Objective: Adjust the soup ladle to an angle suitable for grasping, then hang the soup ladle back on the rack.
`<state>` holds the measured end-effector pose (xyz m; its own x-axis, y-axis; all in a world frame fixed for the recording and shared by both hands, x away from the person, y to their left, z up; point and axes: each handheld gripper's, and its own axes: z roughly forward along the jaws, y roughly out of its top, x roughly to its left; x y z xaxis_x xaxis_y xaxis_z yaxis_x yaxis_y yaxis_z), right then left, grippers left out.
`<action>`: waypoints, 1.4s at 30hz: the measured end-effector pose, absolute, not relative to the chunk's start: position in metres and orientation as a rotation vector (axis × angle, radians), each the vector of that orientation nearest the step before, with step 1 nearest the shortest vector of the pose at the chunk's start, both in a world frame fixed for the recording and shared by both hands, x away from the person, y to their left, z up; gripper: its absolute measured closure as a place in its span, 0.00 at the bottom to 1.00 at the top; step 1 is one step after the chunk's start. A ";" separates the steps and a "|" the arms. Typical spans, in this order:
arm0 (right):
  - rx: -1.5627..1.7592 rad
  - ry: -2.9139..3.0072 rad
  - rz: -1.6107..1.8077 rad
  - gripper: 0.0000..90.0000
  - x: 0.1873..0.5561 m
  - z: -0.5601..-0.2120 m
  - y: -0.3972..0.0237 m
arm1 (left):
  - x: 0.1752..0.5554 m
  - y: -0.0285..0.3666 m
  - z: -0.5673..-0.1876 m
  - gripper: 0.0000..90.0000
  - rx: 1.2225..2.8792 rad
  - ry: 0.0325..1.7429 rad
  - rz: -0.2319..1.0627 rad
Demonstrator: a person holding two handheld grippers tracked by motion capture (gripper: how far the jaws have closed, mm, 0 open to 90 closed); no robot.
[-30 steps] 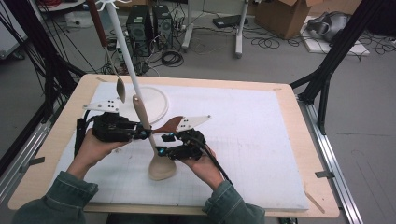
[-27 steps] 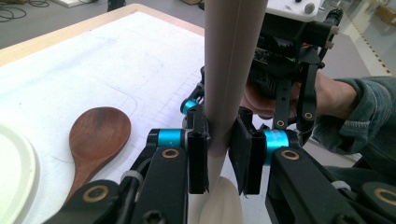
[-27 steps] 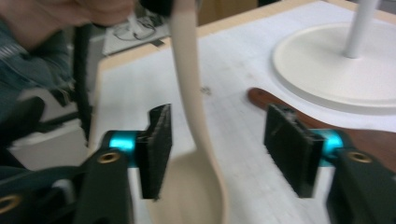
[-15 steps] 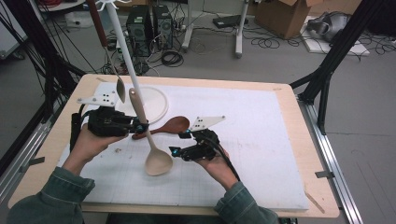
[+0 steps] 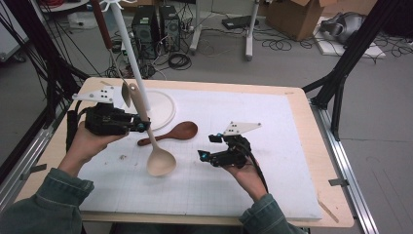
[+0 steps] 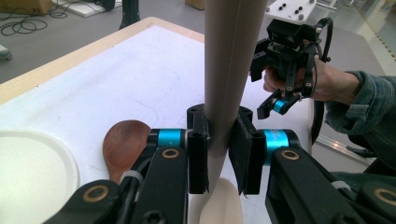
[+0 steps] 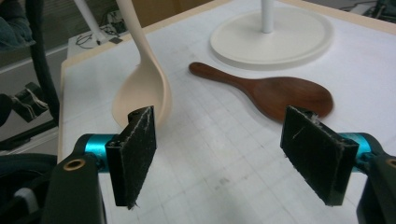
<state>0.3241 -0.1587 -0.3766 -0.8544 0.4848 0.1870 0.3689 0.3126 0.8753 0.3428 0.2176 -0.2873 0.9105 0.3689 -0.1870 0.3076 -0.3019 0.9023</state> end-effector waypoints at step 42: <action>0.914 2.382 1.546 0.25 0.308 -0.388 -0.221 | 0.385 0.240 -0.225 0.86 1.934 0.513 0.146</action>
<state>0.3077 -0.2211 -0.3875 -0.8010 0.5678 0.1898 0.4045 0.2796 0.8708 0.3852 0.2400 -0.2247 0.8995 0.4166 -0.1320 0.2846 -0.3292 0.9004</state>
